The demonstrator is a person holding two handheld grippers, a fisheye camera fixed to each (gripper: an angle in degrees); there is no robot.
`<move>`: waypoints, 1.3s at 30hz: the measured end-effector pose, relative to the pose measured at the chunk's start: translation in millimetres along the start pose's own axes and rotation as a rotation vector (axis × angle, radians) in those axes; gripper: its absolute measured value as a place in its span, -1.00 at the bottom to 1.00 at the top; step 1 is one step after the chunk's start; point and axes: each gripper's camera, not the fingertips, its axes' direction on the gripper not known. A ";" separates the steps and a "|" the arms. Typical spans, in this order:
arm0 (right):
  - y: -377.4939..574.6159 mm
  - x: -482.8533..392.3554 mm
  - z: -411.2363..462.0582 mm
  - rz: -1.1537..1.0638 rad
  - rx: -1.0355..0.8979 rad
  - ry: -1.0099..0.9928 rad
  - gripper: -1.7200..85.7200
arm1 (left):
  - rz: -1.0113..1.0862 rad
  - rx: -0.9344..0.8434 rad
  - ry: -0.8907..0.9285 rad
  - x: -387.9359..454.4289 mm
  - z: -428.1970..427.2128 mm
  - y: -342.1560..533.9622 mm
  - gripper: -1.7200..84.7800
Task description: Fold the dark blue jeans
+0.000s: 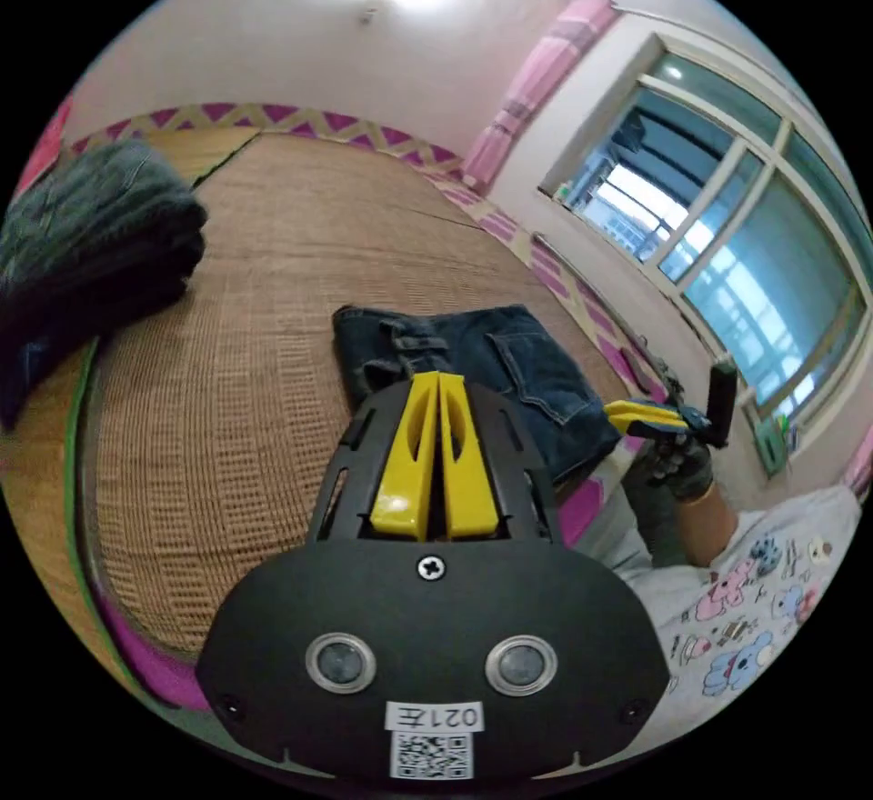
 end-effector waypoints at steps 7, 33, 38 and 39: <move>9.3 17.1 -11.3 0.020 0.035 -0.011 -0.82 | 0.023 -0.072 -0.168 2.0 -4.8 -35.6 -0.90; 31.1 76.7 -14.0 0.082 0.029 -0.090 -0.93 | -0.031 -0.193 -0.131 -44.2 11.3 -72.2 -0.82; 34.5 86.3 -15.4 0.094 0.028 -0.101 -0.94 | -0.004 -0.143 -0.038 -46.4 0.1 -87.7 -0.89; 35.5 88.3 -16.2 0.096 0.028 -0.103 -0.94 | -0.018 -0.142 -0.040 -49.2 -0.9 -89.7 -0.85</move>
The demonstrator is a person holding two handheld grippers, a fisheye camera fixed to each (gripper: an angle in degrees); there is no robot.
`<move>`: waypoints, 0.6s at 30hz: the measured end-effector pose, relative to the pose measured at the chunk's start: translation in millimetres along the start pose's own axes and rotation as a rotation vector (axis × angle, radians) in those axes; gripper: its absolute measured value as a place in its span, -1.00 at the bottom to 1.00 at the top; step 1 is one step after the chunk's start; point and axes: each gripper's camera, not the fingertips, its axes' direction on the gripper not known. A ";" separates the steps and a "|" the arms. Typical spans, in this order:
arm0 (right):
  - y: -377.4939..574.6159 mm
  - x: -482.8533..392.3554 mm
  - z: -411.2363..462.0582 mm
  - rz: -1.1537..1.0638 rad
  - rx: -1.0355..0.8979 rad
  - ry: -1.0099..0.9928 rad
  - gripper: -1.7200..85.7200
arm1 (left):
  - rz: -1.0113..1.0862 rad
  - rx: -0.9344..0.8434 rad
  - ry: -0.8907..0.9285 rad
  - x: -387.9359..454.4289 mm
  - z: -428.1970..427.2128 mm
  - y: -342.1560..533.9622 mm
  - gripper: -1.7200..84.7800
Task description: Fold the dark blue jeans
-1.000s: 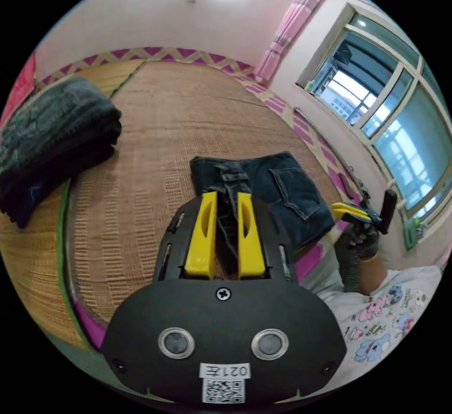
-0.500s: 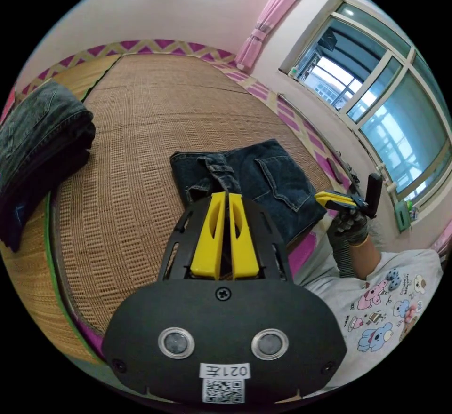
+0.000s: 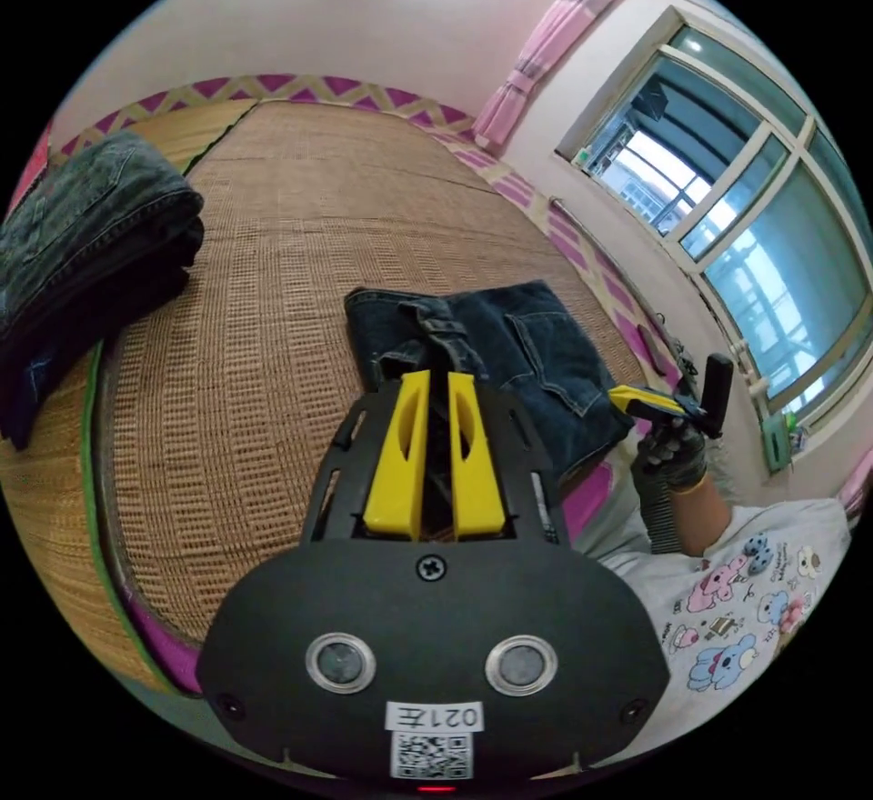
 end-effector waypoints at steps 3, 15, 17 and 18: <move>1.3 5.4 -3.0 0.007 0.001 -0.010 -0.94 | -0.099 0.010 0.114 -26.5 -4.0 -6.6 -0.73; 5.8 26.4 -11.0 0.032 0.005 -0.038 -0.96 | -0.055 -0.044 0.272 -39.6 -3.0 -31.2 -0.94; 6.5 29.0 -12.0 0.035 0.006 -0.041 -0.96 | -0.009 -0.083 0.185 -28.9 -1.7 -39.1 -0.96; 6.7 30.5 -12.6 0.035 0.006 -0.043 -0.96 | -0.008 -0.088 0.167 -28.6 -1.9 -40.9 -0.95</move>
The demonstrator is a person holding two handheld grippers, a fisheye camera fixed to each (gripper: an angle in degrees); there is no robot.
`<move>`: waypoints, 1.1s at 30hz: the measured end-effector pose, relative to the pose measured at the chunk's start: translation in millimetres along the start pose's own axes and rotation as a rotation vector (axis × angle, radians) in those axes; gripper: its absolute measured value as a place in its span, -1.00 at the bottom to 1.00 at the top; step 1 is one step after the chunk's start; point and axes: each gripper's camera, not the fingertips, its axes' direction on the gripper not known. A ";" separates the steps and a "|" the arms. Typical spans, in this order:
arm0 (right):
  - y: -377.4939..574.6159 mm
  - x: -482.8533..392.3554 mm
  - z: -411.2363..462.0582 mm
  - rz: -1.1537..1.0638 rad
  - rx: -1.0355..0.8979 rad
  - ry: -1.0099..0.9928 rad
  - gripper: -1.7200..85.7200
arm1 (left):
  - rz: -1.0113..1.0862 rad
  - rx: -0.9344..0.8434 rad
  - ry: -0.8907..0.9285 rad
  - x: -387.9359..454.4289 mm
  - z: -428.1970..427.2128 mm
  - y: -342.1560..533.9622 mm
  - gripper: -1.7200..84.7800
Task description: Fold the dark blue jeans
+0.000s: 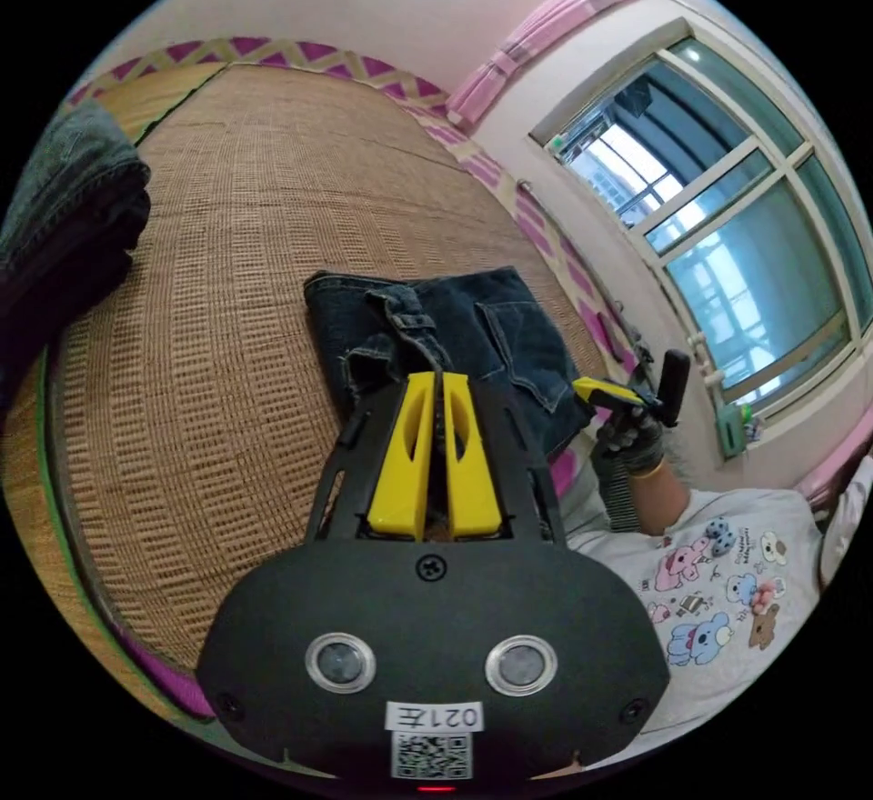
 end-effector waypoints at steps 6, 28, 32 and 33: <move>0.2 7.1 -3.4 0.000 0.003 -0.006 -0.97 | -0.100 0.136 0.011 -22.0 -24.7 6.6 -0.77; -10.5 36.7 -5.6 0.025 0.008 -0.056 -0.97 | -0.055 0.035 0.165 -35.2 -6.8 -41.8 -0.97; -18.6 33.4 -12.4 -0.018 0.025 -0.080 -0.97 | 0.191 0.278 0.216 -2.1 -58.2 -53.3 -0.98; -20.4 30.0 -15.5 -0.037 0.042 -0.071 -0.97 | 0.215 0.291 0.203 0.8 -61.3 -54.0 -0.98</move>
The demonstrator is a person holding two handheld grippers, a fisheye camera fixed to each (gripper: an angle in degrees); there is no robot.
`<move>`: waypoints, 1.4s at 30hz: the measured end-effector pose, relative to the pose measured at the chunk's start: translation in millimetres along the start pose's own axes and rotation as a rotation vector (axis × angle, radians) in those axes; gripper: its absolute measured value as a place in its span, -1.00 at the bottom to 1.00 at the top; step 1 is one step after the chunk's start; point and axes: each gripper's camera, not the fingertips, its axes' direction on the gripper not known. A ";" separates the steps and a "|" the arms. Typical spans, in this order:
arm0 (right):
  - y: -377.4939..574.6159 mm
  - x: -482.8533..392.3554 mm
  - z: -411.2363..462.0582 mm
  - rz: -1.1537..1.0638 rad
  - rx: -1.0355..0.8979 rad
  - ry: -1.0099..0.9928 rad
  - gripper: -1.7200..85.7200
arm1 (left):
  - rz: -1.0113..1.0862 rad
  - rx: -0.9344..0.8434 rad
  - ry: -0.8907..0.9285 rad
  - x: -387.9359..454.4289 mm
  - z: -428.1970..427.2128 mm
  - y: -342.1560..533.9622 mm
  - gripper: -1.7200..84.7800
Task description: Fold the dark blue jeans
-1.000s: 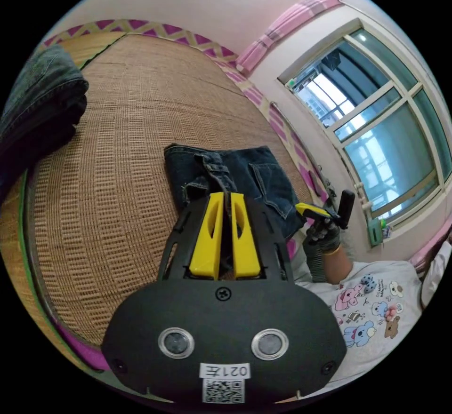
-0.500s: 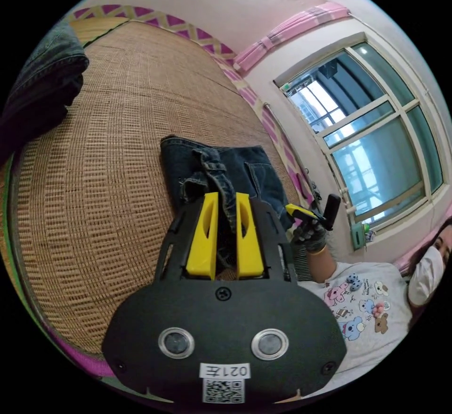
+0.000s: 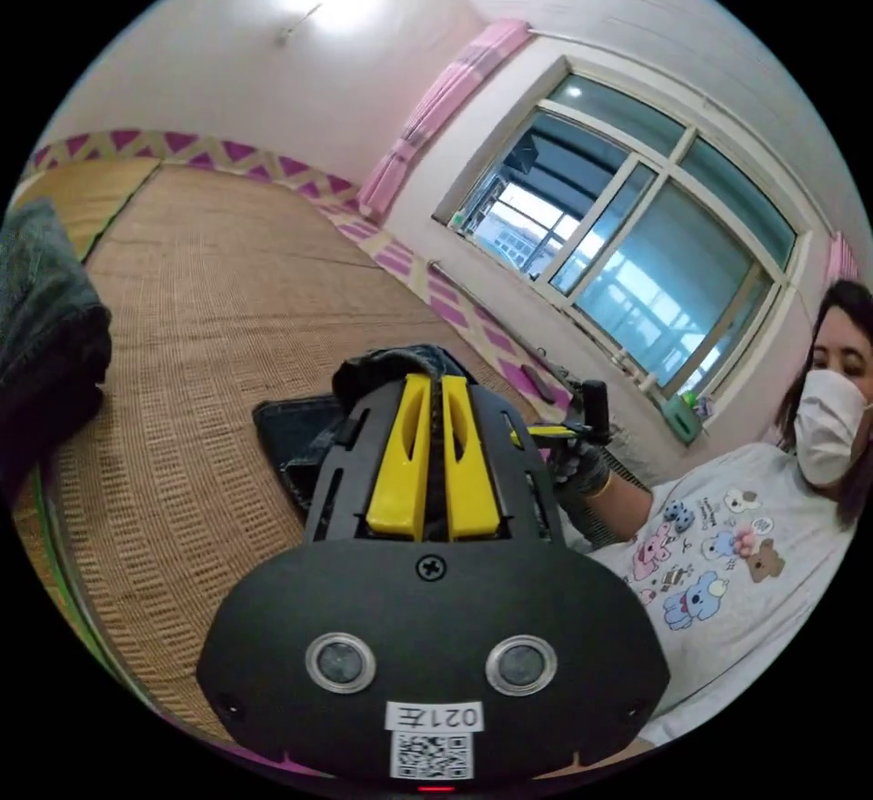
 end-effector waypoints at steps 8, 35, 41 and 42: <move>-9.6 13.4 14.2 0.013 -0.057 0.005 -0.96 | -0.413 -0.065 0.167 -89.9 22.1 68.5 -0.98; -143.2 169.4 87.8 0.385 -0.202 -0.274 -0.74 | -0.389 -0.284 -0.042 -72.2 100.2 26.9 -0.71; -168.3 170.9 104.3 0.339 -0.273 -0.338 -0.82 | -0.308 -0.252 0.032 -42.1 106.3 3.5 -0.82; -177.3 168.3 100.2 0.317 -0.264 -0.349 -0.82 | -0.292 -0.241 0.035 -37.1 105.8 -2.1 -0.83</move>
